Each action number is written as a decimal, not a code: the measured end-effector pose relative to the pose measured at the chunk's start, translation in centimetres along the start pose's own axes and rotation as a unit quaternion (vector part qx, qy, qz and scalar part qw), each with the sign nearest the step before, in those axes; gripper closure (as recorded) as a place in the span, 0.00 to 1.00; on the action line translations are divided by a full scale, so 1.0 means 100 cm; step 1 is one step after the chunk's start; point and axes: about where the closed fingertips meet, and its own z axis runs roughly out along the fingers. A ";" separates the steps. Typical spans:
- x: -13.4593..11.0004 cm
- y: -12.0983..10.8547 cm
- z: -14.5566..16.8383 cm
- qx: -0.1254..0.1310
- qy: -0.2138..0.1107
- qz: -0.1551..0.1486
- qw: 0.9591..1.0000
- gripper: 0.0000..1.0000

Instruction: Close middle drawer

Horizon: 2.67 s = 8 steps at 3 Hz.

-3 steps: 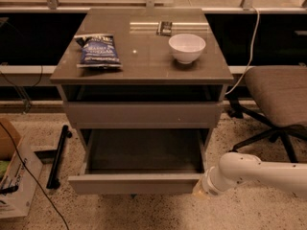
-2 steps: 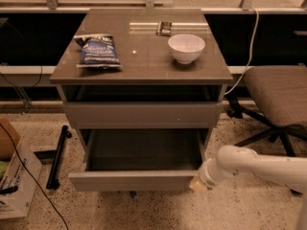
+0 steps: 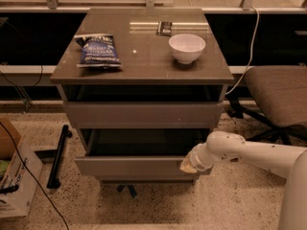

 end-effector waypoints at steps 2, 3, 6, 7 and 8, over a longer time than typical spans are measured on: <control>-0.012 -0.025 0.002 0.029 -0.009 -0.005 1.000 1.00; -0.023 -0.044 0.007 0.064 -0.013 -0.018 0.998 0.85; -0.025 -0.042 0.011 0.062 -0.015 -0.019 0.998 0.16; -0.025 -0.041 0.013 0.061 -0.015 -0.019 0.998 0.00; -0.025 -0.039 0.013 0.061 -0.015 -0.019 0.998 0.00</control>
Offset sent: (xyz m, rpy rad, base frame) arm 0.0372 0.0078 0.0010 -0.0105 -0.1013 -0.0296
